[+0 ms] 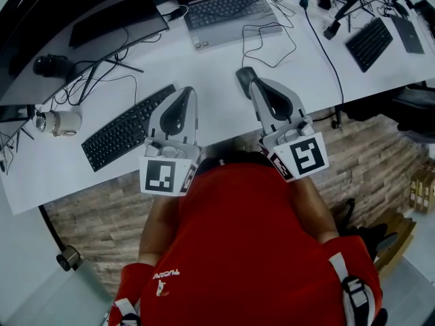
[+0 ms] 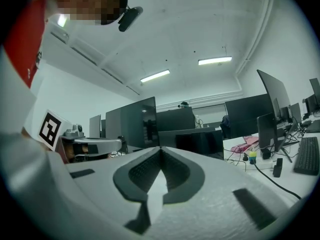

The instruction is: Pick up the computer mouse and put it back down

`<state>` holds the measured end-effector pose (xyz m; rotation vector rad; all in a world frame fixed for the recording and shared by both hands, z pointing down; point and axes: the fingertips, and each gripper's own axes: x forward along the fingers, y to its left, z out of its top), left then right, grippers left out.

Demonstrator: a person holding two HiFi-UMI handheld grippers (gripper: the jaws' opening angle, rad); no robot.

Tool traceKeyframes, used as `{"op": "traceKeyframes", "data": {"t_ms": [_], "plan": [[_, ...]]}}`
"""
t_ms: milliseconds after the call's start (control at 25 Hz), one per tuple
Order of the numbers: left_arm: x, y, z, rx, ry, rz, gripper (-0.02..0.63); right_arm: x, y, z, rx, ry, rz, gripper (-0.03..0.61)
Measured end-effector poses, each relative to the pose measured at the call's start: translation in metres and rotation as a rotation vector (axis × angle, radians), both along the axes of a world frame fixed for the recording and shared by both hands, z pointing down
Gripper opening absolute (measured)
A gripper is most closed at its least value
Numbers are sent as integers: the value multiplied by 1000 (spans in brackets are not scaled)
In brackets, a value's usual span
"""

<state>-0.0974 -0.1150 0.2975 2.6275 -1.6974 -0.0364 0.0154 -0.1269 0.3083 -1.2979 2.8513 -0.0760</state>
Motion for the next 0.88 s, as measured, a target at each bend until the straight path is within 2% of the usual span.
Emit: {"op": "traceKeyframes", "data": {"t_ms": [880], "plan": [[7,3,-2,6,-3,12,9,5,3,2,9,16,7,3]]}}
